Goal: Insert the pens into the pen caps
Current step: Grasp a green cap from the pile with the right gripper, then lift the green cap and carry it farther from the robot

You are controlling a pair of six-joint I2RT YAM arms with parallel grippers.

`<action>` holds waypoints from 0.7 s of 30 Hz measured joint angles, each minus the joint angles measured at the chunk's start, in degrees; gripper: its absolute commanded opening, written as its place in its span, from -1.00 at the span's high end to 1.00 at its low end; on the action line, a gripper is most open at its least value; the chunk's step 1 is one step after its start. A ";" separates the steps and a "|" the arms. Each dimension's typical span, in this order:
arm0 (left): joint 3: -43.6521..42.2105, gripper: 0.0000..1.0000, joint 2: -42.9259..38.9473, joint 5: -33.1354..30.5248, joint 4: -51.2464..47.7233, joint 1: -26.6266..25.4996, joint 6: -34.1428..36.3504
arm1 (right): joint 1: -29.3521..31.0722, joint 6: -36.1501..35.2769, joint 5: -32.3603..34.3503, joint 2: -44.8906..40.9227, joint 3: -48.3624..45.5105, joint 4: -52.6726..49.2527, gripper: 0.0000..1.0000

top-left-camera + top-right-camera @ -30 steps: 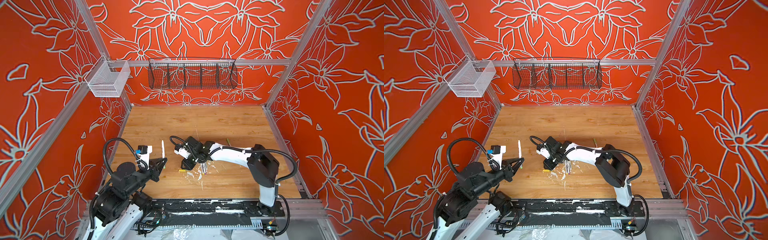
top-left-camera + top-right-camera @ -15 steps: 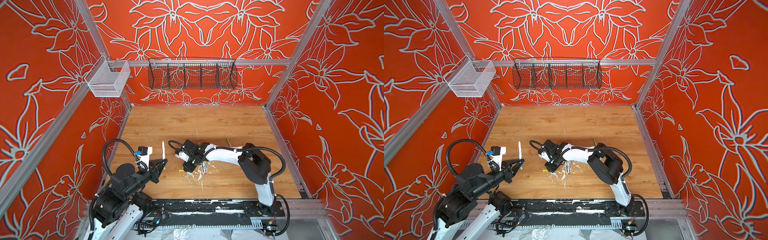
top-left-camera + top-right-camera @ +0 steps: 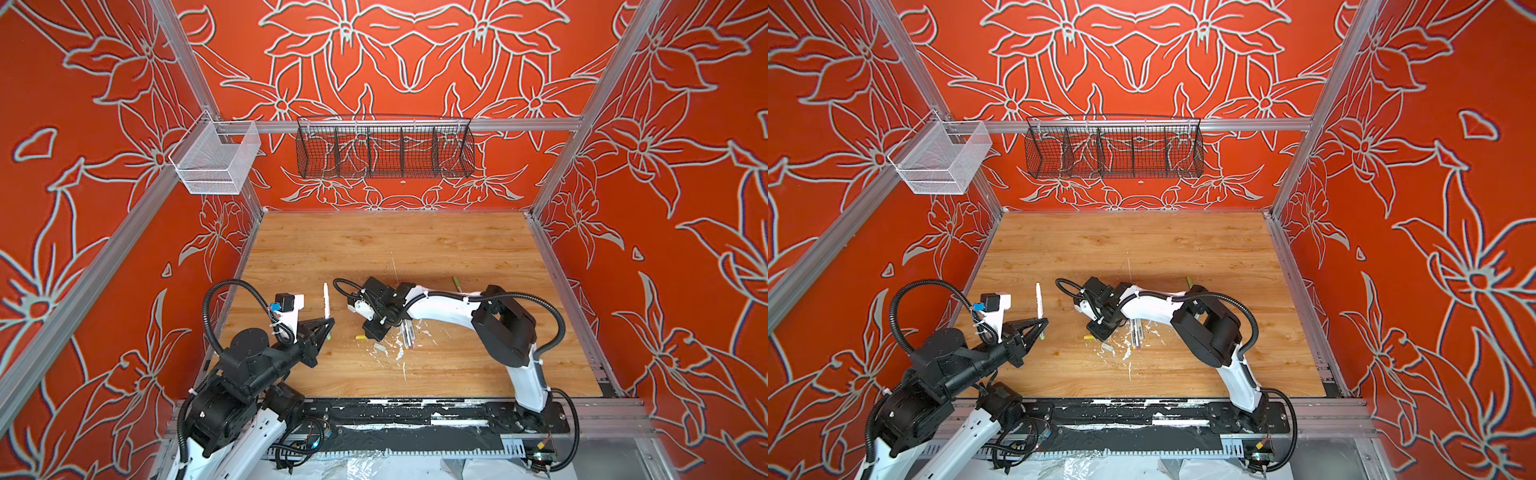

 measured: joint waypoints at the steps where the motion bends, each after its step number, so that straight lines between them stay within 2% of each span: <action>1: 0.00 1.00 -0.07 0.00 0.00 0.00 0.00 | 0.00 0.00 0.20 0.13 0.22 -0.13 0.46; 15: 0.00 1.00 -0.15 0.44 0.02 0.87 0.02 | 0.00 -1.31 0.74 0.81 0.87 -1.40 0.34; 21: -0.04 1.00 -0.31 0.46 0.04 1.07 0.02 | 0.00 -2.08 0.76 0.09 -0.17 -1.09 0.37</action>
